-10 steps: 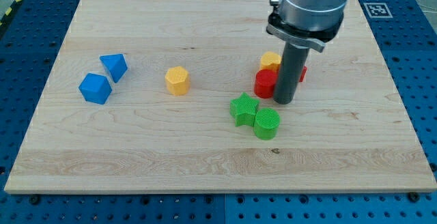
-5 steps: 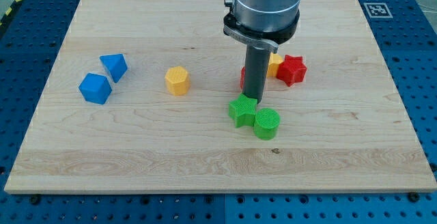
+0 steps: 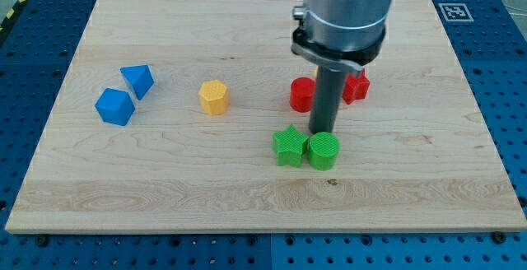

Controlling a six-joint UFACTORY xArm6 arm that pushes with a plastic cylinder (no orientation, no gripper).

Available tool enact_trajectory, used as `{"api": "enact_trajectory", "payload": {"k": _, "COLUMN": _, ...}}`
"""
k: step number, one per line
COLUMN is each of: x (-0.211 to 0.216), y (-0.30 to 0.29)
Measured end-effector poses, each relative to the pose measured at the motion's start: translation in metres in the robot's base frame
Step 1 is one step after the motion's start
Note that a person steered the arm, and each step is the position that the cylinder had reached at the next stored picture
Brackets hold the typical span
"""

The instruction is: Separate the green blocks from red circle

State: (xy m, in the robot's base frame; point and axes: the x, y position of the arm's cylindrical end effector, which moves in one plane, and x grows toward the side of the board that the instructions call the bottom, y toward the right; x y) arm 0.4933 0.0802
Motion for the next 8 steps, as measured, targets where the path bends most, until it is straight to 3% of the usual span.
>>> {"api": "enact_trajectory", "payload": {"k": 2, "x": 0.011, "y": 0.04}}
{"api": "enact_trajectory", "payload": {"k": 5, "x": 0.07, "y": 0.04}}
{"api": "enact_trajectory", "payload": {"k": 8, "x": 0.063, "y": 0.037}}
